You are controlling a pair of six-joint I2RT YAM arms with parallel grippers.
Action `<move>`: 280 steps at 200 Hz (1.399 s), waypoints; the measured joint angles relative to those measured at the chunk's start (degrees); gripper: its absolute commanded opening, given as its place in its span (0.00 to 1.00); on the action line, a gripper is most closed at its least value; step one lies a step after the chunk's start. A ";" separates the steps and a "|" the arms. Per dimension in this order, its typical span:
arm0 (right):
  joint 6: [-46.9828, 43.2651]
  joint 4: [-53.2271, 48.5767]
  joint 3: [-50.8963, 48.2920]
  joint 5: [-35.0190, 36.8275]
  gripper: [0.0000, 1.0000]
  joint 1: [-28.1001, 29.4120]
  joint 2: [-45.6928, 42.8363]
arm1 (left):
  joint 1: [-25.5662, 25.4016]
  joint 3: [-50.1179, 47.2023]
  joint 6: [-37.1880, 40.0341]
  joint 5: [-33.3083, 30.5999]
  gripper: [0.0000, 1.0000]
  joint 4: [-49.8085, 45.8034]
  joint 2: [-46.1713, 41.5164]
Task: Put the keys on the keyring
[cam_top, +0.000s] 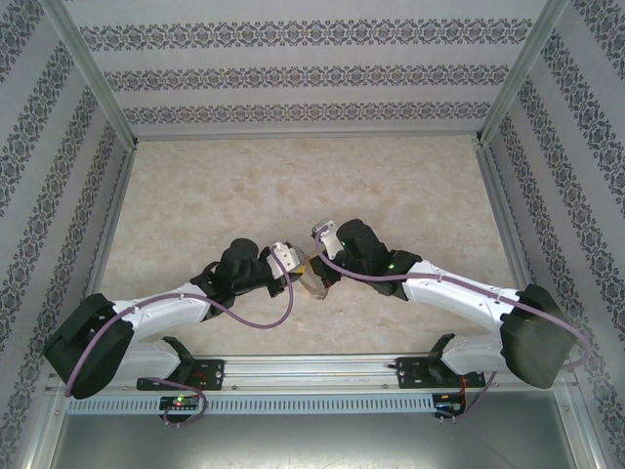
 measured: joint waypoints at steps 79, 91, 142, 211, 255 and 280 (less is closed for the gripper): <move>-1.40 -0.07 0.55 -2.08 0.00 0.02 -0.59 | -0.02 0.02 0.09 0.44 0.28 -1.60 -0.02; -1.46 -0.07 0.57 -2.10 0.00 0.02 -0.59 | -0.02 0.13 0.24 0.44 0.27 -1.99 -0.02; -2.40 -0.22 0.63 -2.12 0.00 0.04 -0.59 | -0.02 1.20 0.63 0.44 0.21 -2.97 -0.02; -2.45 -0.66 0.66 -2.01 0.00 0.04 -0.59 | -0.26 1.95 1.33 0.44 0.00 -4.02 -0.02; -0.79 -0.61 0.44 -1.66 0.00 -1.20 -0.57 | -0.28 1.33 0.68 0.13 0.00 -2.45 -0.09; 0.70 -0.50 -0.02 -2.16 0.00 -2.27 0.00 | -0.37 0.37 0.42 0.20 0.00 -0.96 -0.39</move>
